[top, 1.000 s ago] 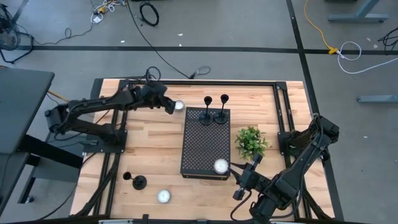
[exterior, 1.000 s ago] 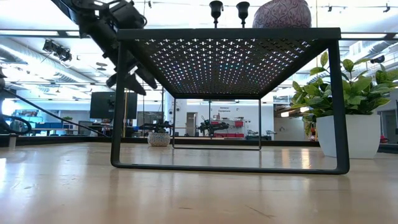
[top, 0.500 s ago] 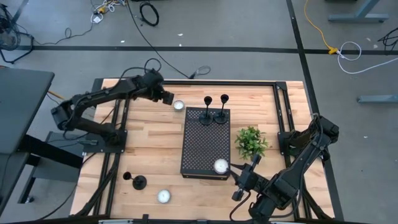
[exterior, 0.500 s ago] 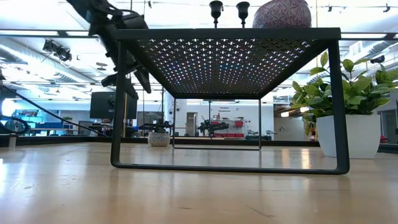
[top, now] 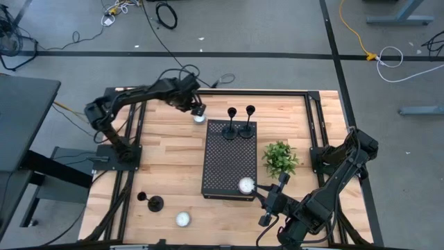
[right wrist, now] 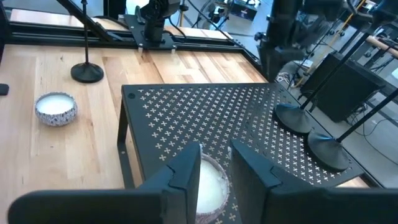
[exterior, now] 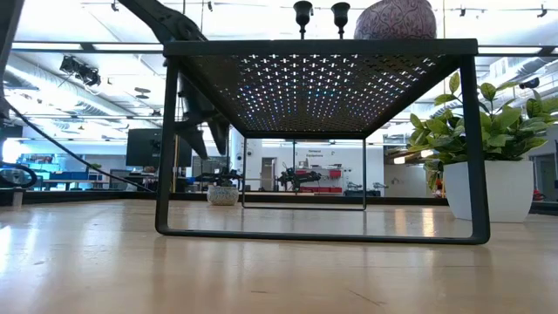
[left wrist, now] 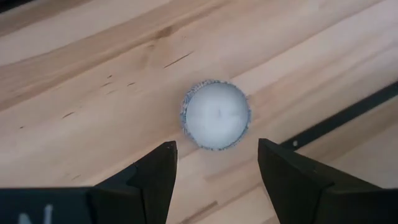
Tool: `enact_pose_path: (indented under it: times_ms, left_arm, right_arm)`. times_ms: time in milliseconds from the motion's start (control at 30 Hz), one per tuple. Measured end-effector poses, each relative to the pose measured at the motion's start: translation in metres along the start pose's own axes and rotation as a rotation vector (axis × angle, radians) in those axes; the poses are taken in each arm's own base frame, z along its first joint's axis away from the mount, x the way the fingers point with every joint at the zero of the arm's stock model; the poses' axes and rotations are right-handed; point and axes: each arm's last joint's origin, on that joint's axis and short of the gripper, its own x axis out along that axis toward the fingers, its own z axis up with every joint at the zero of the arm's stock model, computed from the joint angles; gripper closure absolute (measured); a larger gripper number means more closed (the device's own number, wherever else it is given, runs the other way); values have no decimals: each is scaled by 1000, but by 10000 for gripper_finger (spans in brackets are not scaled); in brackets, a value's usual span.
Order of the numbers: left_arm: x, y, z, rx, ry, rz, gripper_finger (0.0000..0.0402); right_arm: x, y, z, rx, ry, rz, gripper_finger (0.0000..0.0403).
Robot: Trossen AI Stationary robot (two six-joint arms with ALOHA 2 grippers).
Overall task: Pick & Place candle stick holders
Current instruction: Put the top white candle on the shelf aligned with the other white candle
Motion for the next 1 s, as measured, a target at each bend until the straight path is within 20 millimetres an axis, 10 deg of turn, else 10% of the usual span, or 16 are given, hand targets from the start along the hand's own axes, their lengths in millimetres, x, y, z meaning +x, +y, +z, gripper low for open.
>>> enact_pose_path:
  times_ms: [1000]
  left_arm:
    - [50, -3, -3, 5, 101, 104, 177]
  right_arm:
    - [0, 0, 0, -7, 0, 0, 317]
